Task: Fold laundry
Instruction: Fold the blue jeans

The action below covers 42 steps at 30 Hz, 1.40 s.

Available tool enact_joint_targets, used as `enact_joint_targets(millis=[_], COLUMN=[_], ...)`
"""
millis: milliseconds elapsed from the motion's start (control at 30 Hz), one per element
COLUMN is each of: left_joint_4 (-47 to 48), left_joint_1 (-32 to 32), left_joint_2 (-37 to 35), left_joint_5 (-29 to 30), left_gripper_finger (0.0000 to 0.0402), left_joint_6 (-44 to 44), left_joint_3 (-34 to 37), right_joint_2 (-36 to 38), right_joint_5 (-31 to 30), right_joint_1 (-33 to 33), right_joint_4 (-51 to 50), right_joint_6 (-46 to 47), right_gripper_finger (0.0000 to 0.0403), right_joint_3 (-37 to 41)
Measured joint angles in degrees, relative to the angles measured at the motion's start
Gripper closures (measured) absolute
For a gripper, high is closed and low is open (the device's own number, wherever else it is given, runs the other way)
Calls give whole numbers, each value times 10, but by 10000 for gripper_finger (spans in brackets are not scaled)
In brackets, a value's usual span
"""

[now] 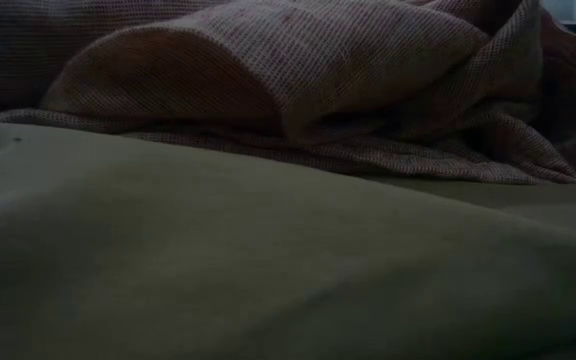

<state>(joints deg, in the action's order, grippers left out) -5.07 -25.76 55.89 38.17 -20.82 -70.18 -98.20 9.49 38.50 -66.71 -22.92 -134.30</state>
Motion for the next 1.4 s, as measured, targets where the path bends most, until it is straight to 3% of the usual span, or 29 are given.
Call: enact_joint_targets(millis=[367, 633, 800, 1000, 1167, 1400], left_joint_4=[137, 228, 373, 509, 586, 673], left_joint_1=[66, 121, 131, 131, 131, 130], left_joint_2=[7, 5, -5, 2, 23, 48], left_joint_5=[33, 57, 93, 118, 147, 167], left_gripper_finger=[394, 394, 394, 394, 394, 379], left_joint_6=[-57, -29, 57, 116, 117, 104], left_joint_3=[-243, -360, -374, -371, -352, -310], right_joint_2=[107, 152, 161, 158, 153, 150], right_joint_5=[38, 37, 21, -78, -119, -120], right_joint_1=[-84, -197, -262, -310, -334, -341], right_joint_4=[89, 135, 71, -51, -133, -165], right_joint_6=[49, 100, 129, 200, 268, 304], right_gripper_finger=[403, 403, 403, 403, 403, 403], right_joint_3=[0, 0, -1, -1, 4, 4])
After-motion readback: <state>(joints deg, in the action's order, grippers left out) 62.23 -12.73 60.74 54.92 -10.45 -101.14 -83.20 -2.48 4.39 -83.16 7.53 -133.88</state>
